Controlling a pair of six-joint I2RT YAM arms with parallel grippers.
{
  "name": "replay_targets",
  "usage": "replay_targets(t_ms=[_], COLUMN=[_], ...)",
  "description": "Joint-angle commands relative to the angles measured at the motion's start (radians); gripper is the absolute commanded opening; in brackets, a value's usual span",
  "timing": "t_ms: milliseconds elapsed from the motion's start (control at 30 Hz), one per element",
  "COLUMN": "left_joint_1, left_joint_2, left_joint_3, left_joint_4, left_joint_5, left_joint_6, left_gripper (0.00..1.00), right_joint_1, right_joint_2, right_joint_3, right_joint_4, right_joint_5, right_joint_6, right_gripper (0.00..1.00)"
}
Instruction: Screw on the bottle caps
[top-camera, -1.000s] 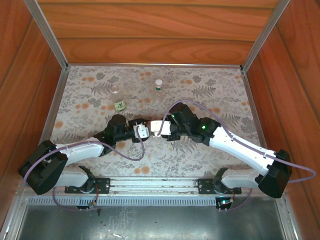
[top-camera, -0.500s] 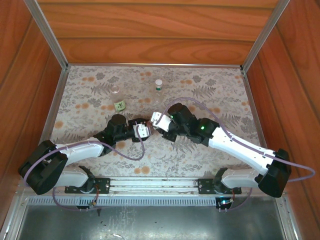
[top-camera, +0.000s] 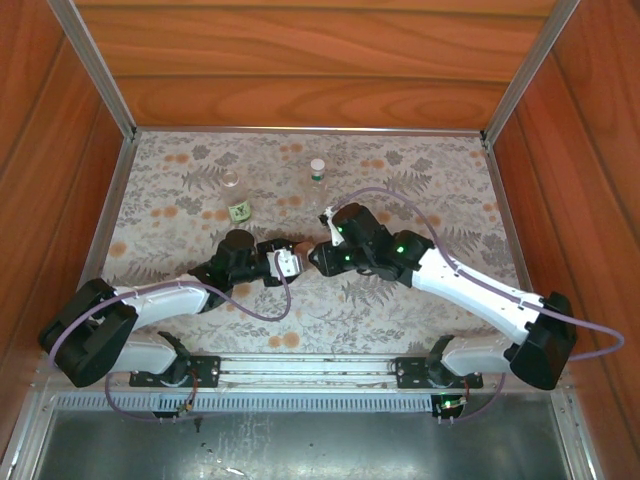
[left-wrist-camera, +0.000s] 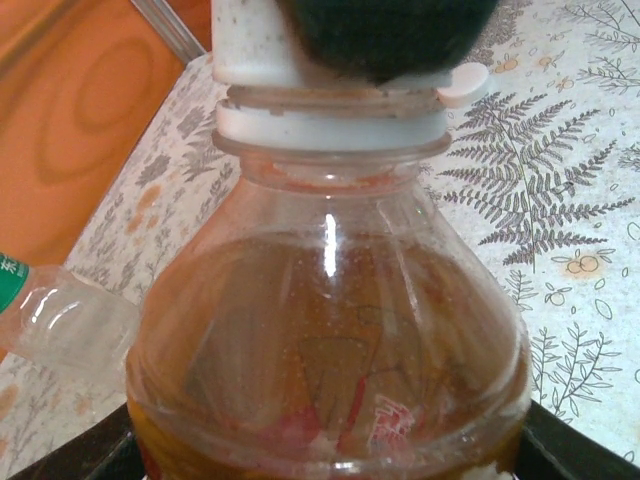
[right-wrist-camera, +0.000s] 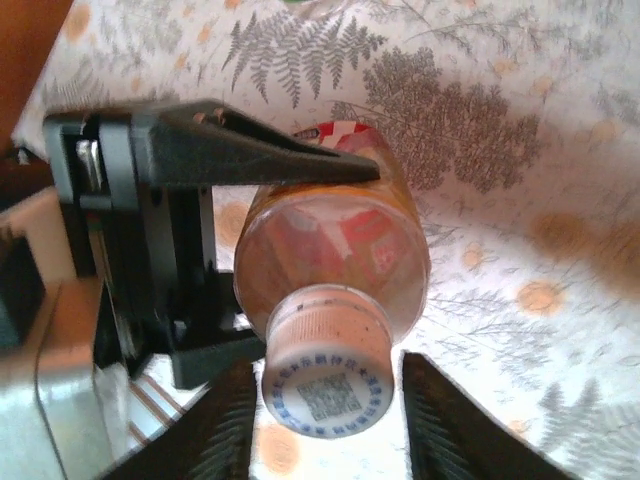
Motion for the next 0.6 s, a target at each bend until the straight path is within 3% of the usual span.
replay_targets(t_ms=[0, 67, 267, 367, 567], left_joint_1=[-0.007, -0.008, -0.008, -0.008, -0.007], left_joint_2=[0.0, 0.006, 0.005, 0.004, -0.003], left_joint_3=[0.007, 0.009, 0.011, 0.009, 0.005], left_joint_4=[0.029, 0.028, 0.029, 0.029, 0.029], left_joint_5=[0.019, 0.022, 0.028, 0.026, 0.026], left_joint_6=[0.017, 0.018, 0.017, 0.017, 0.018], left_gripper=[0.61, 0.61, 0.61, 0.61, 0.61], right_joint_1=[-0.006, -0.007, -0.001, 0.002, 0.006], right_joint_2=[-0.083, -0.133, -0.156, -0.133, -0.06], right_joint_3=[-0.026, -0.071, -0.054, -0.032, 0.013], right_joint_4=[-0.033, -0.016, -0.034, -0.017, -0.014], right_joint_5=[-0.036, -0.042, -0.047, -0.046, -0.035], right_joint_6=[-0.478, -0.791, -1.311, -1.42, -1.494], right_gripper=[0.51, 0.52, 0.53, 0.52, 0.44])
